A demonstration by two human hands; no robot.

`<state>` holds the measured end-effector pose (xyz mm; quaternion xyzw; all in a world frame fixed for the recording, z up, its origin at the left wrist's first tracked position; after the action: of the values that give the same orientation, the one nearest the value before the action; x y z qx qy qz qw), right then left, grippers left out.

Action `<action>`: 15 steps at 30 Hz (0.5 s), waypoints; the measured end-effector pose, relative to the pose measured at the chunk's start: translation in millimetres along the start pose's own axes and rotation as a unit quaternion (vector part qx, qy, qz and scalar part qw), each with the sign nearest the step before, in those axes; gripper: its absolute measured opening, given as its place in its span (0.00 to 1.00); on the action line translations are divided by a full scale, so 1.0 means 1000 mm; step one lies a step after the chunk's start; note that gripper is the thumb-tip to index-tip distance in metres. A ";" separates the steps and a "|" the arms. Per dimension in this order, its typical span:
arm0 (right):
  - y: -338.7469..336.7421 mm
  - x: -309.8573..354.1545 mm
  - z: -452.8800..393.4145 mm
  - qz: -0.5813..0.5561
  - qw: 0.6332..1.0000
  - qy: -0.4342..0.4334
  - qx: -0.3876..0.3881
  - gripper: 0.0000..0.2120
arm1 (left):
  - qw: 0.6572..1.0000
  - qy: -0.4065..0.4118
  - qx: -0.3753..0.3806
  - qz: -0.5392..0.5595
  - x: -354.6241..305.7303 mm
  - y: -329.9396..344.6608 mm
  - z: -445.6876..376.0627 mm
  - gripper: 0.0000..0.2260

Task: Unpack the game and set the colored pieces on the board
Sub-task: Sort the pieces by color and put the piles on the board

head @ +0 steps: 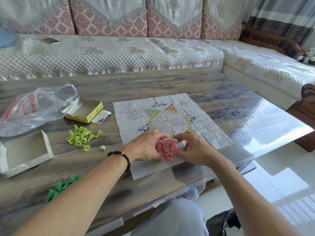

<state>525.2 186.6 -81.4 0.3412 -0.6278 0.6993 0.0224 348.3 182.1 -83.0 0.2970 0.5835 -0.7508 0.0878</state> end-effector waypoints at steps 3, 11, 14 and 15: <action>0.002 -0.001 0.000 -0.005 1.000 0.011 -0.011 0.24 | 1.000 -0.017 -0.008 -0.023 0.004 -0.001 0.005 0.38; 0.008 0.005 -0.003 0.014 1.000 0.001 0.010 0.16 | 1.000 0.012 -0.019 -0.002 -0.004 0.007 0.009 0.15; 0.007 0.006 0.000 0.016 1.000 0.008 0.010 0.20 | 1.000 0.018 -0.016 0.001 -0.003 0.006 0.012 0.19; 0.007 0.008 0.002 0.014 1.000 0.012 0.005 0.22 | 1.000 0.016 -0.016 -0.003 -0.001 0.004 0.014 0.23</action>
<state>516.4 180.5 -83.4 0.3237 -0.6285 0.7070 0.0185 346.4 167.1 -83.6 0.3056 0.5973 -0.7370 0.0807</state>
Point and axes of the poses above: each hand's wrist, its own z-axis away from the middle knuckle, its own y-axis out of the palm, x = y × z, the point moved 3 cm from there along -z, towards the middle knuckle, and after that the axes turned 4 degrees about -y, right-handed, at the moved point
